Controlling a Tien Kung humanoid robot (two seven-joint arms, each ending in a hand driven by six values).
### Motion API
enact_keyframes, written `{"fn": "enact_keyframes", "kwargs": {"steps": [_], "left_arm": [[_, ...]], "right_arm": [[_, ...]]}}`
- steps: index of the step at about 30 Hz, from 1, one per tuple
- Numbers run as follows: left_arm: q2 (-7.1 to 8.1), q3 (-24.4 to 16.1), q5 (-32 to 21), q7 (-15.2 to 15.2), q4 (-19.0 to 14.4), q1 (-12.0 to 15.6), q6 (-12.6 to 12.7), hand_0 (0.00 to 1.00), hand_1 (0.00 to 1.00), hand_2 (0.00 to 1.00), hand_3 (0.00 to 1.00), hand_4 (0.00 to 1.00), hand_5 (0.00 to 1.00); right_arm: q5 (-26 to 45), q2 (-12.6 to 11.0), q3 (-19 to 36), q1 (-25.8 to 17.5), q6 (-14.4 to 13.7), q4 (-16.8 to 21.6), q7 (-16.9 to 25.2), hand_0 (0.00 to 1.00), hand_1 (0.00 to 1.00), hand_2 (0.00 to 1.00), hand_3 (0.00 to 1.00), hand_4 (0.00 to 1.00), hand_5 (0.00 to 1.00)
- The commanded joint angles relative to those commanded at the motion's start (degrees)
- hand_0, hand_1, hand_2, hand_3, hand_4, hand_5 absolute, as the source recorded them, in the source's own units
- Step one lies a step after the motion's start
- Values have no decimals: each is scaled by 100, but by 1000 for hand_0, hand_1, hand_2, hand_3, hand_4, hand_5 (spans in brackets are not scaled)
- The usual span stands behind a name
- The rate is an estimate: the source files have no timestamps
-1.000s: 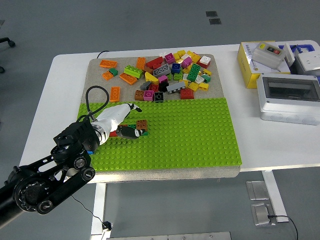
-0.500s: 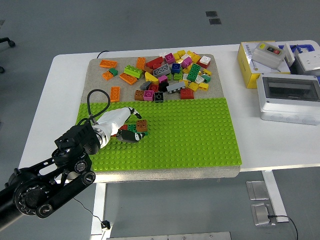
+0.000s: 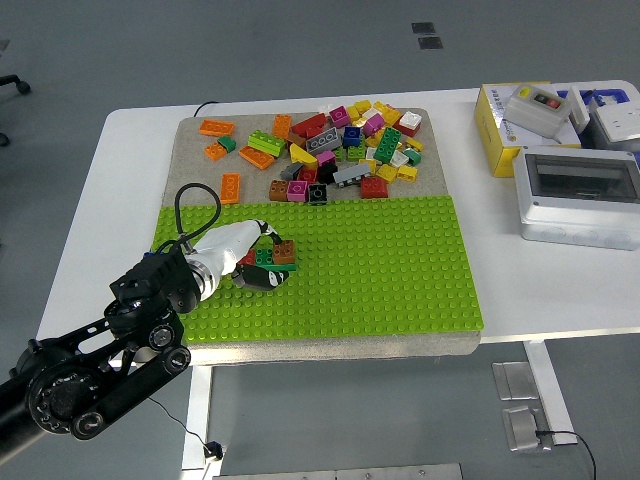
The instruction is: Pick up the brick,pile it on top of brick,press brick,pick up the brick,pile it on top of brick,press brick
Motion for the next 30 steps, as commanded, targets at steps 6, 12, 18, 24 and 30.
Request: {"fn": "enact_keyframes", "kwargs": {"steps": [6, 12, 18, 24, 30], "left_arm": [[-2, 45, -68, -3, 9, -14, 0, 986, 953, 952, 722, 731, 360], [-8, 89, -127, -14, 22, -27, 10, 986, 953, 953, 721, 725, 359], [-30, 132, -197, -43, 85, -34, 33, 986, 953, 952, 721, 721, 360], [-65, 154, -252, -85, 173, -26, 70, 986, 953, 951, 721, 717, 360], [-78, 146, -258, -114, 197, -12, 99, 986, 953, 951, 720, 714, 366]], "right_arm": [[2, 0, 0, 5, 2, 0, 3, 706, 659, 683, 774, 615, 998], [2, 5, 2, 10, 3, 0, 6, 705, 660, 683, 774, 614, 998], [2, 10, -1, 12, 6, 0, 8, 705, 658, 683, 773, 613, 998], [13, 17, -19, 12, 7, 0, 15, 705, 658, 683, 772, 616, 998], [28, 17, -38, 13, 7, 0, 18, 705, 659, 683, 772, 616, 998]]}}
